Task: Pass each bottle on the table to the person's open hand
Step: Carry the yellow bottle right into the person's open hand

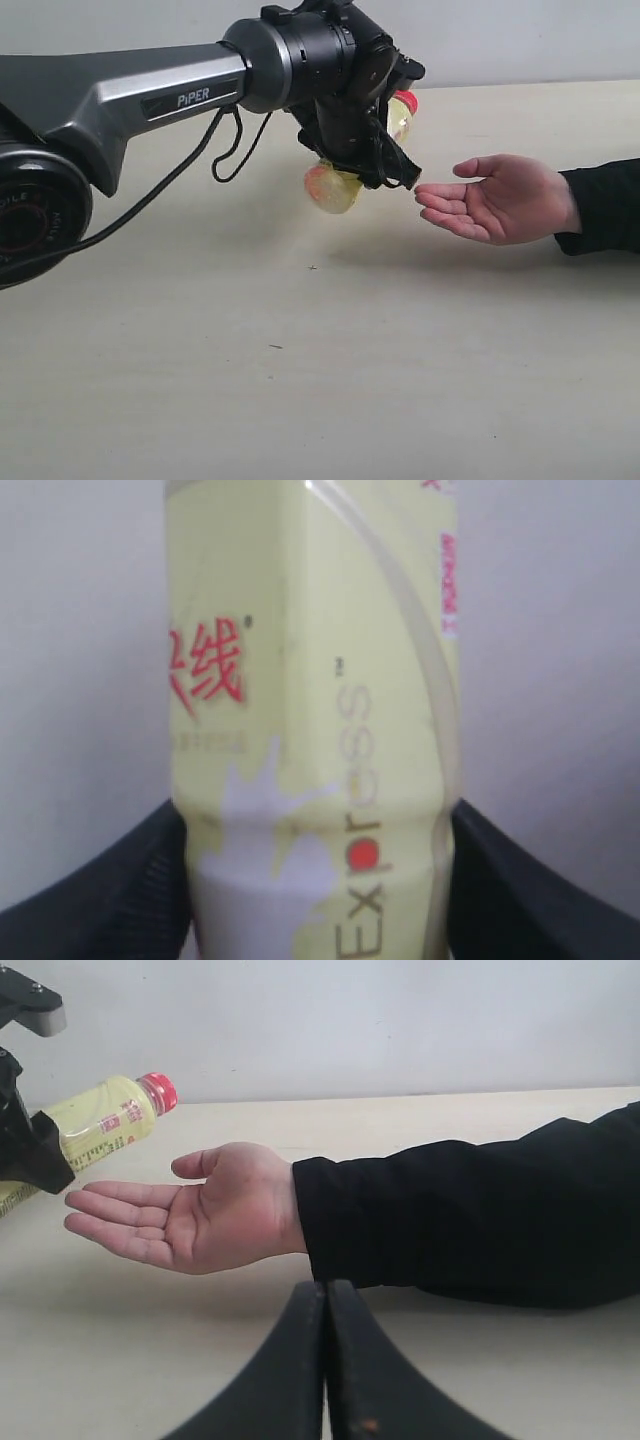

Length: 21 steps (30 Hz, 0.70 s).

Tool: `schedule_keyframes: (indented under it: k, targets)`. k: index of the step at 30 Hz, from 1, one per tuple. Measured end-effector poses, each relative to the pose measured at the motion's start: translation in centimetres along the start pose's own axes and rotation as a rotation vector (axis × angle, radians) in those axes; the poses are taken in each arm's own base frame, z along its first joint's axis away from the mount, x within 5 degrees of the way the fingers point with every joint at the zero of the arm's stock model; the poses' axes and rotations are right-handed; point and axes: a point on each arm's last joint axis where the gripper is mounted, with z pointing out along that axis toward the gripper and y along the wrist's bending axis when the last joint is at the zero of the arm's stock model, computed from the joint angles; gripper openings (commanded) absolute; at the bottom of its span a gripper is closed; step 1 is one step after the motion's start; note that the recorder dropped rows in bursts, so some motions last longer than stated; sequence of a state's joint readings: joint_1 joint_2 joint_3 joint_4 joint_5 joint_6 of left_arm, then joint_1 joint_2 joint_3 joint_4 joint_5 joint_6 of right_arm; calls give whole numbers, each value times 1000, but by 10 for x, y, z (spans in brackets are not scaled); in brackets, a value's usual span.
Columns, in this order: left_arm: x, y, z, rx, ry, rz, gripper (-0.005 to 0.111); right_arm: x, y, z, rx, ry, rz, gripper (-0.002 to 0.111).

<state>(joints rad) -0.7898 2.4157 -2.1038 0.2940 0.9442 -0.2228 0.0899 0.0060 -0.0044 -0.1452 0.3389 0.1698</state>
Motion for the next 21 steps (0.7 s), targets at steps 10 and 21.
schedule_keyframes:
  k: [10,21]
  targets:
    - [-5,0,-45,-6,1,-57,0,0,0,0,0,0,0,0]
    - [-2,-64,-87,59,-32,-108,0,0,2,0,-32,1,-8,0]
